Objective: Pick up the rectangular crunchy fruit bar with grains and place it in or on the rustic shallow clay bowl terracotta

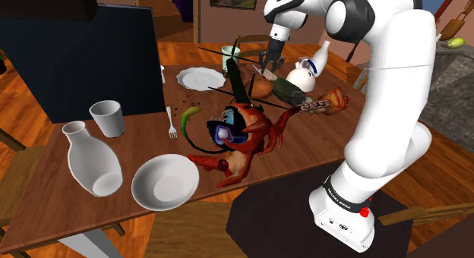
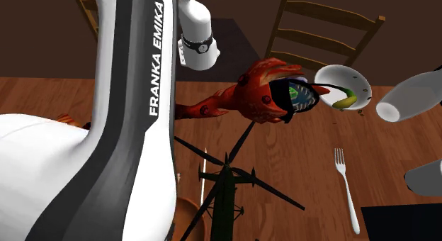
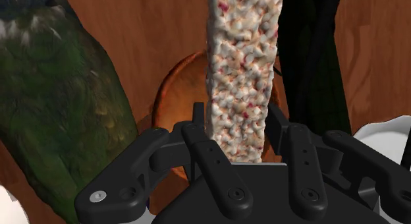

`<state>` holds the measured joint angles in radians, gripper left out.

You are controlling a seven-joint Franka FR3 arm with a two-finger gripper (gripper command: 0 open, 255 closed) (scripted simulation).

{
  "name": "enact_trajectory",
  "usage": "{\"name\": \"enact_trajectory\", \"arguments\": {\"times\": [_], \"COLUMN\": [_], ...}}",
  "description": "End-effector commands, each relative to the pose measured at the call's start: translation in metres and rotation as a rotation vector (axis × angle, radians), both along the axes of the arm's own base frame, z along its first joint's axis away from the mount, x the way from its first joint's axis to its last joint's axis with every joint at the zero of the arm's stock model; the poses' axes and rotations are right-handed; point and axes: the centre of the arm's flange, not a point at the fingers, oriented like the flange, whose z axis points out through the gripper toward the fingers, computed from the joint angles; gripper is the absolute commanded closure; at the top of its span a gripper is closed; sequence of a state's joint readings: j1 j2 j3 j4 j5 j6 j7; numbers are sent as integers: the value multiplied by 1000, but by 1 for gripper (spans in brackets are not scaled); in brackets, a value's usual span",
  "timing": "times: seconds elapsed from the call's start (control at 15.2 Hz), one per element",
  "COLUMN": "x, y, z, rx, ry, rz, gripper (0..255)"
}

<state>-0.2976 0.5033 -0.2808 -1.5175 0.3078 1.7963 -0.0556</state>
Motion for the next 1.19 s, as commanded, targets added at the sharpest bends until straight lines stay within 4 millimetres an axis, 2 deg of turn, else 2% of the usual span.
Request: {"name": "enact_trajectory", "arguments": {"times": [0.0, 0.07, 1.06, 1.12], "x": [25, 34, 34, 34], "y": [-13, -18, -18, -18], "z": [-1, -1, -80, -80], "rx": [0, 0, 0, 0], "ry": [0, 0, 0, 0], "rz": [1, 1, 1, 1], "gripper": [255, 255, 255, 255]}}
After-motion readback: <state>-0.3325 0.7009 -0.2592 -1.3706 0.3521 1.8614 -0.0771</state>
